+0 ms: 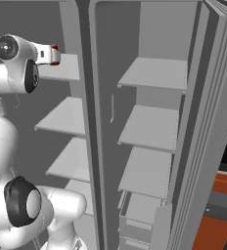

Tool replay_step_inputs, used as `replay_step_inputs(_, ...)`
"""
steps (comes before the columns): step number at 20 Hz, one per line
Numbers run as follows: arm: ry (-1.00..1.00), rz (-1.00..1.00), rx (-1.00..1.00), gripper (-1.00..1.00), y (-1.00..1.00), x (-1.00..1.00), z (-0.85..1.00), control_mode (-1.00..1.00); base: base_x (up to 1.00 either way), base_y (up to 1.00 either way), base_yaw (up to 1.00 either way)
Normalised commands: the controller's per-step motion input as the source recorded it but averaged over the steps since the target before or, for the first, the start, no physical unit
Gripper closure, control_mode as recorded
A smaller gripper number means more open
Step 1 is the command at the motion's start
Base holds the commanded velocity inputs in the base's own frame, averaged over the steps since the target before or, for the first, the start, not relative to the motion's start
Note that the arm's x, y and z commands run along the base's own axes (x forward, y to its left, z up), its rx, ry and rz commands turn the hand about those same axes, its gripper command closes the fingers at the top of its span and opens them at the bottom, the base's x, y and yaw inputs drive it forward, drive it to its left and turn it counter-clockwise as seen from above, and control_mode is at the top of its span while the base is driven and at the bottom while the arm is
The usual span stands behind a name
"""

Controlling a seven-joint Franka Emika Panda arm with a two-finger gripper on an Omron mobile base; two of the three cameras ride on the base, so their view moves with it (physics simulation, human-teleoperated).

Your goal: Open the fridge, grab two sodas, and place both sodas inside the bowl with ice on the dining counter.

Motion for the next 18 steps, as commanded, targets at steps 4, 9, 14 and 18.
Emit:
replay_step_inputs(4, 0.00, 0.00, 0.00, -1.00, 0.24, 0.48, 0.00, -1.00, 0.00, 0.00, 0.00)
replay_step_inputs(9, 0.00, 0.00, 0.00, -1.00, 0.23, 0.48, 0.00, -1.00, 0.00, 0.00, 0.00)
replay_step_inputs(14, 0.00, 0.00, 0.00, -1.00, 0.17, 0.47, 0.00, -1.00, 0.00, 0.00, 0.00)
replay_step_inputs(18, 0.00, 0.00, 0.00, -1.00, 0.06, 0.45, 0.00, -1.00, 0.00, 0.00, 0.00)
